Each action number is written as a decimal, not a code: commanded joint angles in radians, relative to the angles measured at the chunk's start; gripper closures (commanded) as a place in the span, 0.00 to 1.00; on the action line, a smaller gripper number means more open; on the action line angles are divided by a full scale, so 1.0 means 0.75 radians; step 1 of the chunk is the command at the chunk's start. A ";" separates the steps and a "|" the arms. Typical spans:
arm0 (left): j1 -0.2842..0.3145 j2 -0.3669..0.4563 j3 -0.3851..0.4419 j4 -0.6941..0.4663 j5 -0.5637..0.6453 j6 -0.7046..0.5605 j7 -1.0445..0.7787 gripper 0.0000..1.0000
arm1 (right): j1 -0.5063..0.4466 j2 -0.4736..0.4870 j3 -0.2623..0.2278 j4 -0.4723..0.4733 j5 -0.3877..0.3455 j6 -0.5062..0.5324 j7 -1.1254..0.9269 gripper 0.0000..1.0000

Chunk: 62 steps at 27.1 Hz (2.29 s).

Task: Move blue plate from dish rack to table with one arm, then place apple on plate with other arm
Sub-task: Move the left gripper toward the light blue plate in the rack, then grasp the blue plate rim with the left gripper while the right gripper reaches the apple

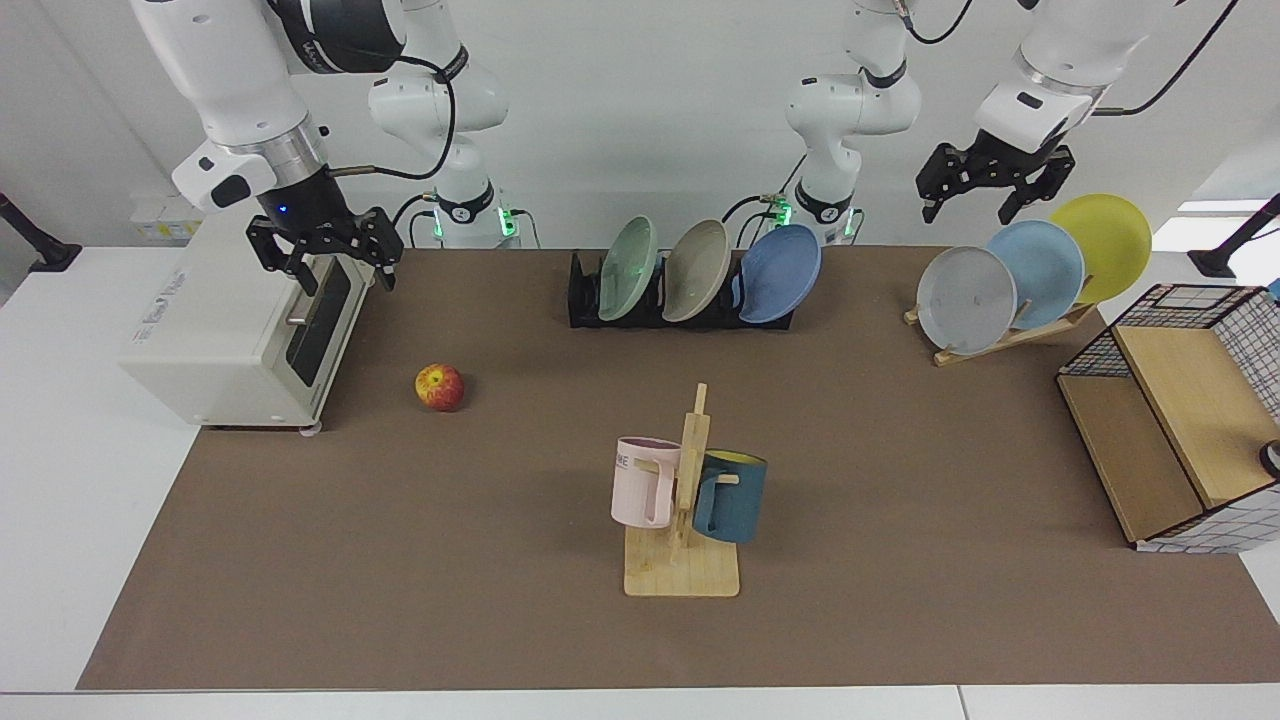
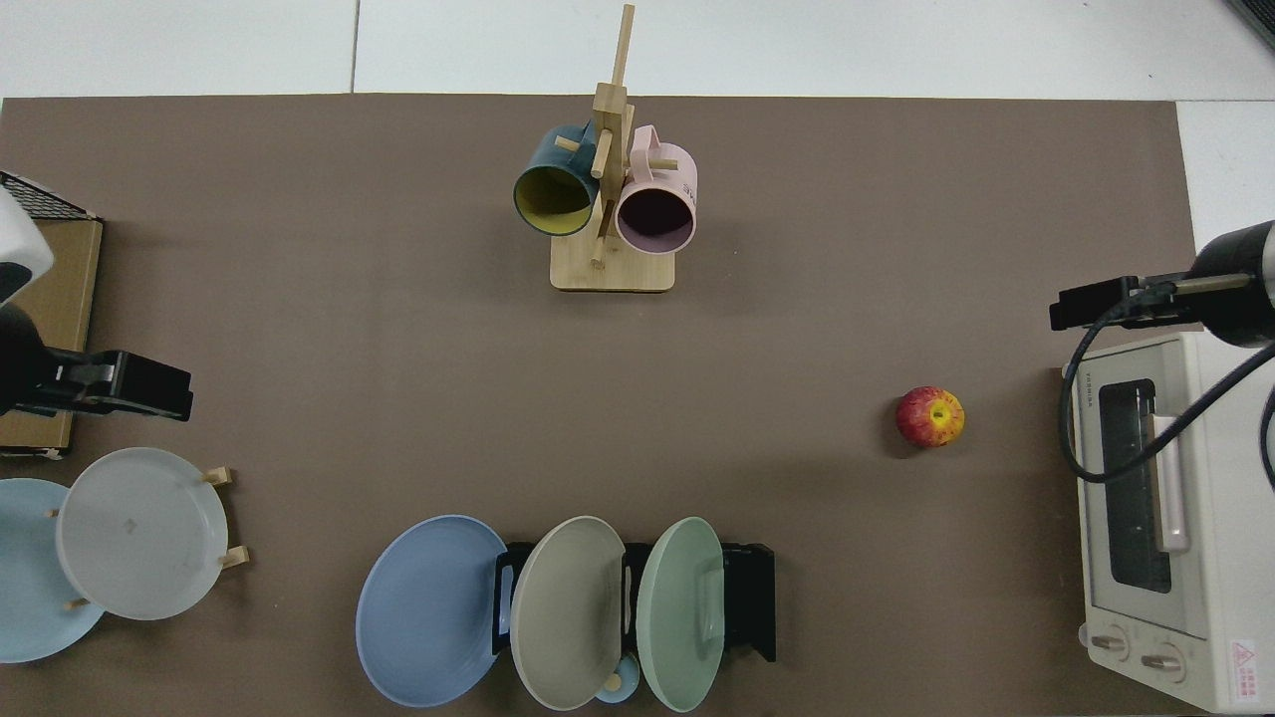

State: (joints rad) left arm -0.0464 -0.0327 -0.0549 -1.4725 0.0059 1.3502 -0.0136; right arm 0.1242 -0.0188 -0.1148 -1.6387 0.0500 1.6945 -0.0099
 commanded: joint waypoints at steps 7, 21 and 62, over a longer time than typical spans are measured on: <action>0.009 -0.030 0.006 -0.014 -0.016 -0.043 0.004 0.00 | -0.010 -0.014 0.008 -0.002 0.001 -0.014 0.019 0.00; 0.005 -0.087 0.004 -0.112 -0.022 -0.029 0.004 0.00 | -0.010 -0.014 0.006 -0.002 0.001 -0.007 0.021 0.00; 0.003 -0.564 -0.244 -1.330 -0.298 0.581 0.059 0.47 | 0.090 -0.092 0.018 -0.809 -0.112 0.636 0.136 0.00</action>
State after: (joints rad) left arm -0.0453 -0.4160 -0.2220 -2.4161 -0.1883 1.7456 0.0150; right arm 0.1937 -0.0645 -0.1024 -2.1484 0.0028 2.0595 0.0588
